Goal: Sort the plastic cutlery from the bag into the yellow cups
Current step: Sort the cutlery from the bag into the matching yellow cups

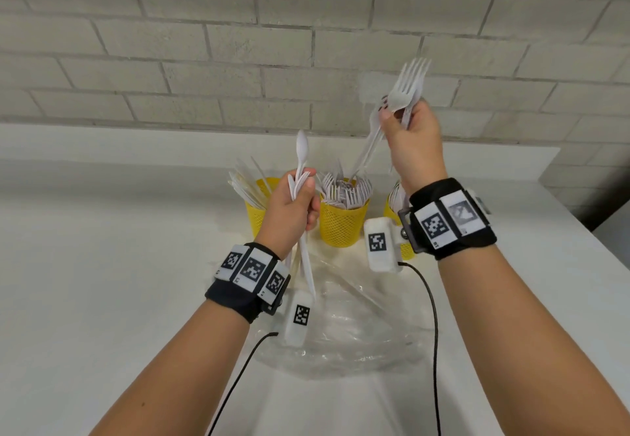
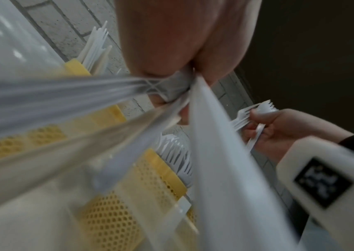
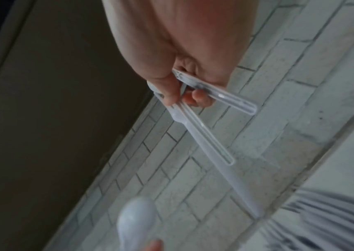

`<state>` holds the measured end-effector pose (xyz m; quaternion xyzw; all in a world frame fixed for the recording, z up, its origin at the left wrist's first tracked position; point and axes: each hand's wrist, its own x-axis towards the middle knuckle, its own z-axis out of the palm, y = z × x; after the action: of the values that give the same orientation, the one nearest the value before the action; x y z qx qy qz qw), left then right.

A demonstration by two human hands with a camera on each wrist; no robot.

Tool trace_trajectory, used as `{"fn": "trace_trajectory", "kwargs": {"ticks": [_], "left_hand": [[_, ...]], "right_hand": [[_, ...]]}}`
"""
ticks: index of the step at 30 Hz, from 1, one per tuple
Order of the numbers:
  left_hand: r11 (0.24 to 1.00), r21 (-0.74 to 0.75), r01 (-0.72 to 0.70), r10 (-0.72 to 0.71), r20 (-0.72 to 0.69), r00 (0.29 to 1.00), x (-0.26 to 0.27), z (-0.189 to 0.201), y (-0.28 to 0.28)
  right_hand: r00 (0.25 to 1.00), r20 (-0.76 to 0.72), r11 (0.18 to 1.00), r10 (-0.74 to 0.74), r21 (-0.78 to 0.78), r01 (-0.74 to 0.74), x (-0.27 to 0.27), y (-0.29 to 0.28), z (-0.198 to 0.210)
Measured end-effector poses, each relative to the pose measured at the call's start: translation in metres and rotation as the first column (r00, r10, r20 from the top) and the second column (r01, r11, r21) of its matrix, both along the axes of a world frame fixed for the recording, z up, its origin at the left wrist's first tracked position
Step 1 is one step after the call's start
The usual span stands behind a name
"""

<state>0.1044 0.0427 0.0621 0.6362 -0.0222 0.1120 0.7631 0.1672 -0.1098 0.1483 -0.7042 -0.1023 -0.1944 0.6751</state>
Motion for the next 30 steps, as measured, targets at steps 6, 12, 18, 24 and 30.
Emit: {"fn": "trace_trajectory", "kwargs": {"ticks": [6,12,18,24,30], "left_hand": [[1.0,0.01,0.027,-0.027,0.001,1.0,0.001,0.006,-0.001],[1.0,0.009,0.024,-0.024,-0.002,1.0,-0.001,0.008,0.002],[1.0,0.017,0.025,-0.025,0.008,1.0,0.0,0.01,0.002],[0.999,0.031,0.021,-0.022,0.007,1.0,0.001,0.008,0.004],[0.999,0.035,0.021,-0.021,-0.002,1.0,0.001,0.008,0.006]], "right_hand": [[0.993,-0.114,0.922,-0.043,-0.388,-0.005,0.012,0.01,-0.045],[0.987,-0.149,0.836,-0.058,-0.547,-0.033,0.021,0.01,-0.044],[0.987,-0.147,0.822,-0.07,-0.569,-0.027,0.031,0.012,-0.034],[0.976,-0.189,0.676,-0.105,-0.734,-0.069,0.038,0.012,-0.039],[0.937,-0.347,0.591,-0.044,-0.765,-0.255,0.04,0.007,-0.036]]}}
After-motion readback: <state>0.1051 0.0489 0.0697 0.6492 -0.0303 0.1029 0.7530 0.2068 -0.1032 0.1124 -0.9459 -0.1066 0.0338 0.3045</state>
